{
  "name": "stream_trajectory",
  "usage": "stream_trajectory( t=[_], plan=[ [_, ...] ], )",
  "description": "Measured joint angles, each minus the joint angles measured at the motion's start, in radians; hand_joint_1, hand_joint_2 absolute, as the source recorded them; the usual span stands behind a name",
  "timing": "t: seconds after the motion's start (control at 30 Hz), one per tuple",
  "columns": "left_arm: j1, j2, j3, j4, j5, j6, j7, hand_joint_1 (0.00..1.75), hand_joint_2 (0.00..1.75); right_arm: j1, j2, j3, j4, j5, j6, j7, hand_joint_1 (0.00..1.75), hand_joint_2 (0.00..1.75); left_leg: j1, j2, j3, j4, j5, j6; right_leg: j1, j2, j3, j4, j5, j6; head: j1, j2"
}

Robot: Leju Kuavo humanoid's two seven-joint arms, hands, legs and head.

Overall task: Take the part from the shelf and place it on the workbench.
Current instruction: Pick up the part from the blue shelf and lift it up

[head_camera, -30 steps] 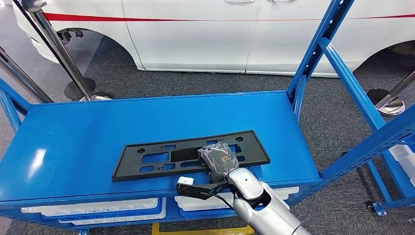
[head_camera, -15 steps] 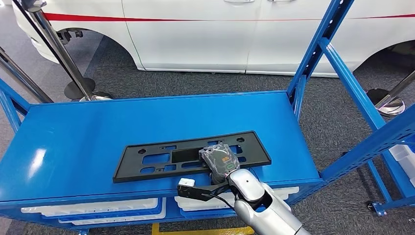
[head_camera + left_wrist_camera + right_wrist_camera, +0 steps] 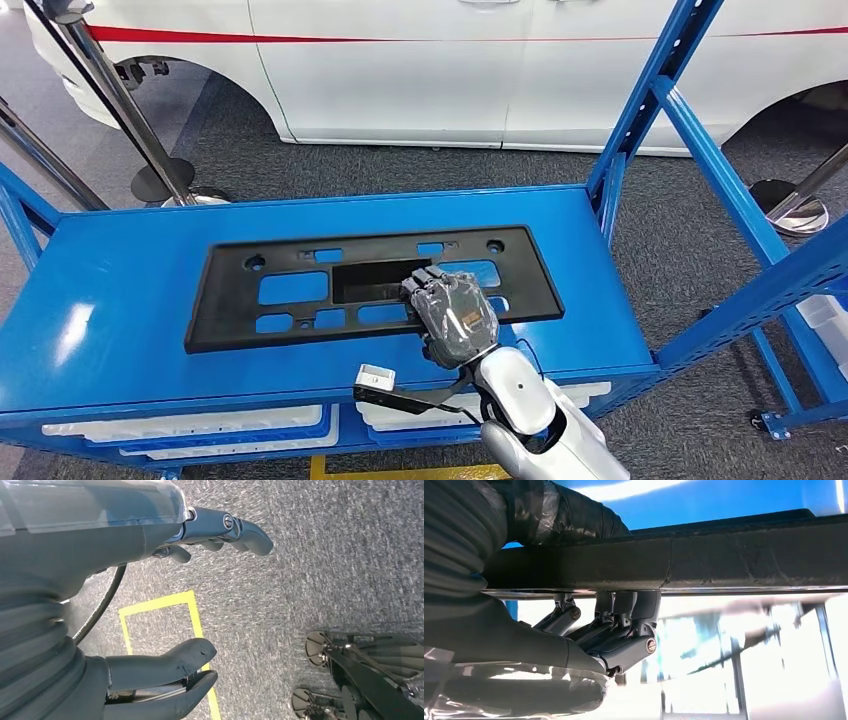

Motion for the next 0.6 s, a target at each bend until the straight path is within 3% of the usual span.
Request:
stream_trajectory(
  t=[0.17,0.3,0.37,0.47,0.5,0.53,0.57,0.6],
  plan=[
    [0.001,0.0,0.002,0.0,-0.012,0.008,0.002,0.0,1.75,0.008,-0.02,-0.016,-0.109,0.051,-0.022,-0.013,1.75,1.75,-0.004,0.0,-0.001,0.002,-0.003,0.004,-0.004,0.0,0.0,-0.001,0.0,0.003,0.0,0.0],
    [0.001,0.0,0.002,0.0,-0.02,0.009,0.003,0.0,1.75,0.01,-0.031,-0.021,-0.147,0.065,-0.022,-0.018,1.75,1.75,-0.003,0.001,0.0,-0.002,0.003,0.015,-0.007,0.0,0.003,-0.002,0.001,0.015,0.0,0.0],
    [0.0,0.0,0.002,0.0,-0.024,0.009,0.004,0.0,1.75,0.01,-0.036,-0.023,-0.158,0.068,-0.023,-0.019,1.75,1.75,0.002,0.004,0.002,-0.015,0.012,0.025,-0.005,0.0,-0.01,0.032,-0.03,0.019,0.0,0.0],
    [-0.001,-0.001,0.002,0.0,-0.03,0.01,0.006,0.0,1.75,0.012,-0.044,-0.025,-0.165,0.071,-0.026,-0.021,1.75,1.75,0.004,0.007,-0.004,-0.019,0.018,0.031,-0.004,0.0,-0.085,0.201,-0.128,0.019,0.001,0.0],
    [0.0,-0.001,0.002,0.0,-0.032,0.011,0.007,0.0,1.75,0.014,-0.047,-0.025,-0.165,0.072,-0.026,-0.021,1.75,1.75,0.004,0.007,-0.007,-0.017,0.019,0.03,-0.005,0.0,-0.107,0.249,-0.142,0.019,0.001,0.0],
    [0.0,-0.001,0.002,0.0,-0.033,0.011,0.007,0.0,1.75,0.015,-0.05,-0.025,-0.165,0.072,-0.026,-0.021,1.75,1.75,0.004,0.008,-0.011,-0.015,0.02,0.029,-0.006,0.0,-0.113,0.266,-0.135,0.02,0.001,0.0],
    [0.0,-0.001,0.002,0.0,-0.033,0.011,0.007,0.0,1.75,0.016,-0.053,-0.025,-0.166,0.073,-0.026,-0.021,1.75,1.75,0.004,0.008,-0.014,-0.012,0.022,0.028,-0.007,0.0,-0.102,0.244,-0.109,0.019,0.001,0.0],
    [0.0,-0.001,0.002,0.0,-0.034,0.011,0.008,0.0,1.75,0.016,-0.055,-0.025,-0.166,0.074,-0.026,-0.021,1.75,1.75,0.004,0.007,-0.016,-0.008,0.023,0.026,-0.008,-0.001,-0.073,0.189,-0.072,0.018,0.001,0.0]
  ],
)
